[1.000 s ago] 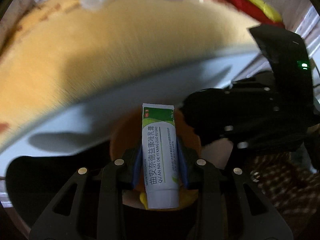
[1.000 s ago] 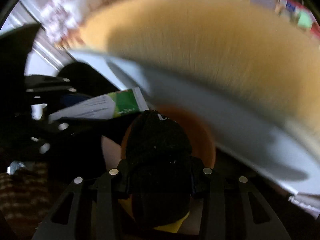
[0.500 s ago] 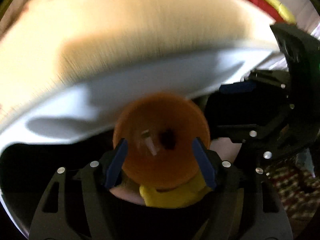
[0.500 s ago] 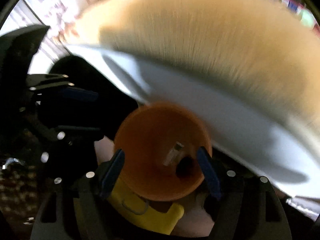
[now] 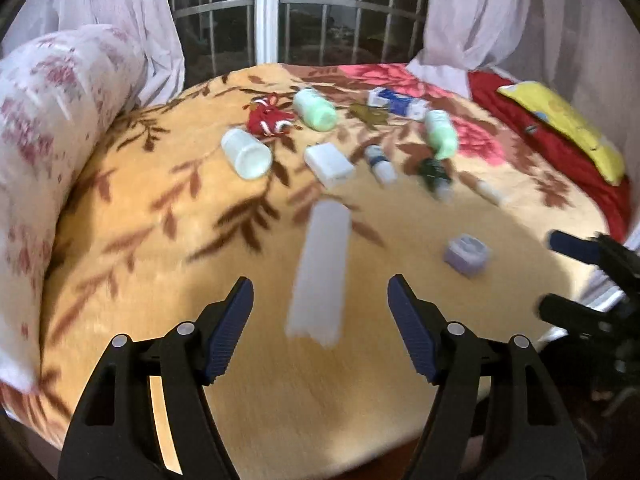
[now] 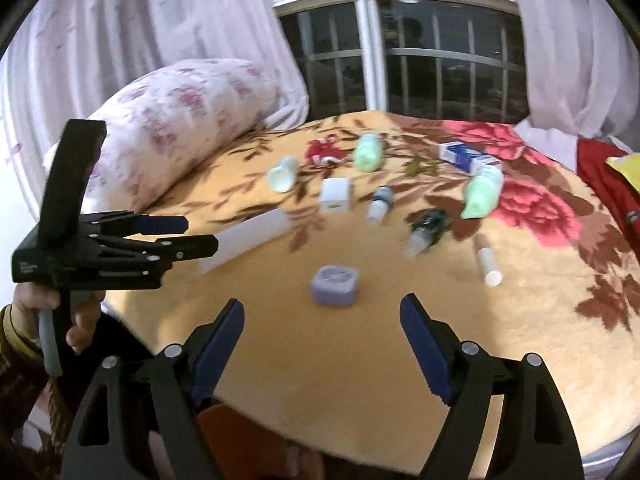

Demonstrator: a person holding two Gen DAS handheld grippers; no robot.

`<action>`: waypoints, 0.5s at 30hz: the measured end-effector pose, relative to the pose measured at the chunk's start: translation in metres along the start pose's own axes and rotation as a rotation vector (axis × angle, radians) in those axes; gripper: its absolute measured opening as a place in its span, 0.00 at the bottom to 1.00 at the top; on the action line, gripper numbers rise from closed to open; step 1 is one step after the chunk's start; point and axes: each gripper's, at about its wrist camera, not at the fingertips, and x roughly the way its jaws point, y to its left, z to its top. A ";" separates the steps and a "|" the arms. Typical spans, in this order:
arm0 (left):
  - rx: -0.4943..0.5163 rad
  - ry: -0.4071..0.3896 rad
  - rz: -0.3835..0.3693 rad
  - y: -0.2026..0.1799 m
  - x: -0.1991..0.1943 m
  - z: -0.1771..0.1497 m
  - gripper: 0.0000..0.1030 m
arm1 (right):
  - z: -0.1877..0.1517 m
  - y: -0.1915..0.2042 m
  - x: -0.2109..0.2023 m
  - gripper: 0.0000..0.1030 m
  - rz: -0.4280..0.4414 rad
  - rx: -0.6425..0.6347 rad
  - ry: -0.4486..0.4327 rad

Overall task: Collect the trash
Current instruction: 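Grasp the white plastic tube with the left gripper while the right gripper grasps the lavender freshener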

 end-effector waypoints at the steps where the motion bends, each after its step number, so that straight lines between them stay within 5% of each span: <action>1: -0.001 0.009 0.014 0.002 0.005 0.003 0.66 | 0.001 -0.003 0.004 0.76 -0.004 0.005 0.004; 8: 0.007 0.020 0.026 0.001 0.028 0.018 0.65 | -0.021 -0.010 0.005 0.76 -0.009 0.018 0.006; 10: 0.013 0.066 -0.007 -0.001 0.042 0.017 0.32 | -0.022 -0.010 0.007 0.76 -0.010 0.019 0.008; 15: -0.006 0.056 -0.004 -0.001 0.039 0.010 0.22 | -0.021 -0.009 0.008 0.76 -0.013 0.013 0.008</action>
